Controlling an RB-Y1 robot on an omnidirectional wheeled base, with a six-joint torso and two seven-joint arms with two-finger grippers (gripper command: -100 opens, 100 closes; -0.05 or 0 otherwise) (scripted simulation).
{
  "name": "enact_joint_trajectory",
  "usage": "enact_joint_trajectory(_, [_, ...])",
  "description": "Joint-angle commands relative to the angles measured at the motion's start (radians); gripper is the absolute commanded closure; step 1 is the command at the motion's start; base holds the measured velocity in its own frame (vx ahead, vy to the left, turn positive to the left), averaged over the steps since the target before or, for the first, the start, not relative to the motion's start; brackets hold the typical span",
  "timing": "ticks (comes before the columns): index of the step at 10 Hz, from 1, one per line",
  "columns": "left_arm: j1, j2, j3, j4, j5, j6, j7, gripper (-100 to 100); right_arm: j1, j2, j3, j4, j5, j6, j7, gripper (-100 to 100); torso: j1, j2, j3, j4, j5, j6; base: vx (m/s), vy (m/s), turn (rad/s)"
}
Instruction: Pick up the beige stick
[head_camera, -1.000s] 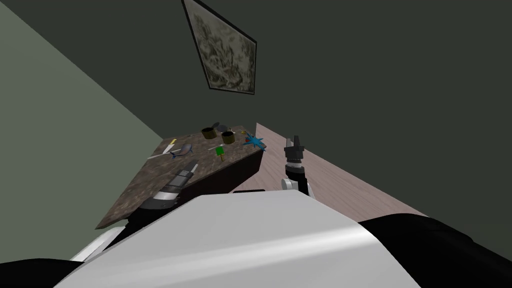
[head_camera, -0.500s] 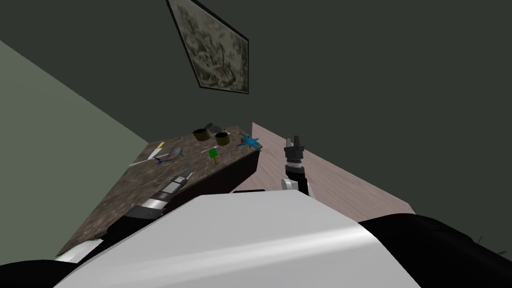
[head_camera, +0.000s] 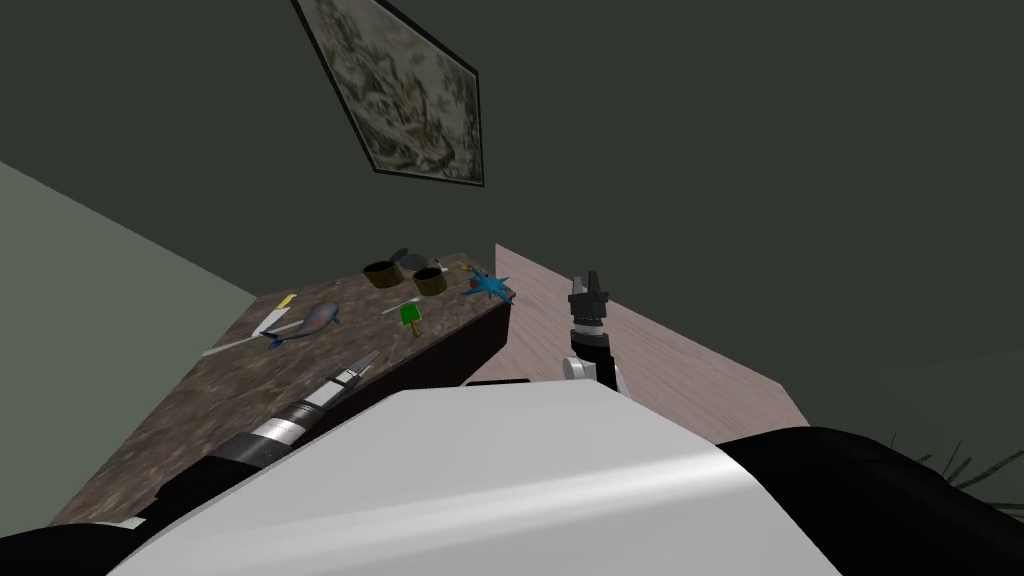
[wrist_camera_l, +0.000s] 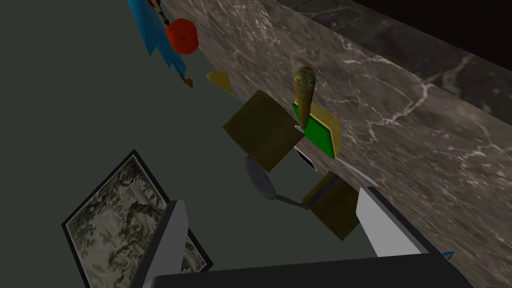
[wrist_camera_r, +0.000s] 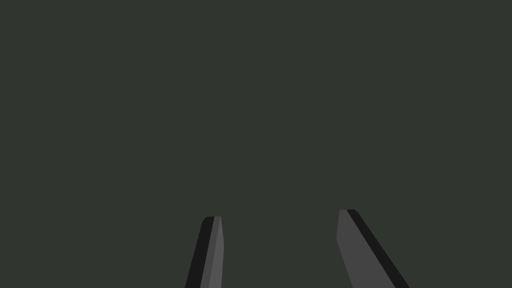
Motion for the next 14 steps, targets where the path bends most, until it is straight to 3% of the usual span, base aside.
enact_joint_trajectory(1, [0.012,0.037,0.01,0.021,0.004,0.002,0.018,-100,0.0,0.0,0.0,0.0,0.0,0.0,0.0,0,0.0,0.0,0.0,0.0,0.0,0.0,0.035,-0.04,-0.071])
enact_joint_trajectory(2, [0.041,0.071,0.018,0.046,0.003,0.013,0.038,-100,0.0,0.0,0.0,0.0,0.0,0.0,0.0,0,0.001,0.0,0.0,0.0,0.0,0.0,0.047,-0.044,-0.144])
enact_joint_trajectory(3, [0.041,0.081,0.018,0.046,0.003,0.013,0.038,-100,0.0,0.0,0.0,0.0,0.0,0.0,0.0,0,0.001,0.0,0.0,0.0,0.0,0.0,0.039,-0.03,-0.053])
enact_joint_trajectory(5, [0.094,0.158,0.03,0.095,0.003,0.034,0.079,-100,0.0,0.0,0.0,0.0,0.0,0.0,0.0,0,0.0,-0.001,-0.001,0.0,0.0,0.0,0.068,-0.068,-0.158])
enact_joint_trajectory(6, [0.094,0.164,0.03,0.095,0.003,0.034,0.079,-100,0.0,0.0,0.0,0.0,0.0,0.0,0.0,0,-0.001,-0.002,-0.001,0.0,0.0,0.0,0.057,-0.049,-0.036])
enact_joint_trajectory(9, [0.159,0.267,0.041,0.165,0.009,0.065,0.14,-100,0.0,0.0,0.0,0.0,0.0,0.0,0.0,0,0.0,-0.002,-0.001,0.0,0.0,0.0,0.08,-0.059,-0.139])
enact_joint_trajectory(10, [0.159,0.28,0.041,0.165,0.009,0.065,0.14,-100,0.0,0.0,0.0,0.0,0.0,0.0,0.0,0,-0.001,-0.004,-0.002,-0.001,0.0,0.0,0.082,-0.048,-0.043])
enact_joint_trajectory(13, [0.208,0.371,0.043,0.227,0.021,0.093,0.198,-100,0.0,0.0,0.0,0.0,0.0,0.0,0.0,0,0.0,-0.003,-0.002,-0.001,0.0,0.0,0.09,-0.052,-0.108])
enact_joint_trajectory(14, [0.208,0.379,0.043,0.227,0.021,0.093,0.198,-100,0.0,0.0,0.0,0.0,0.0,0.0,0.0,0,-0.001,-0.004,-0.002,-0.001,0.0,0.0,0.074,-0.046,-0.028])
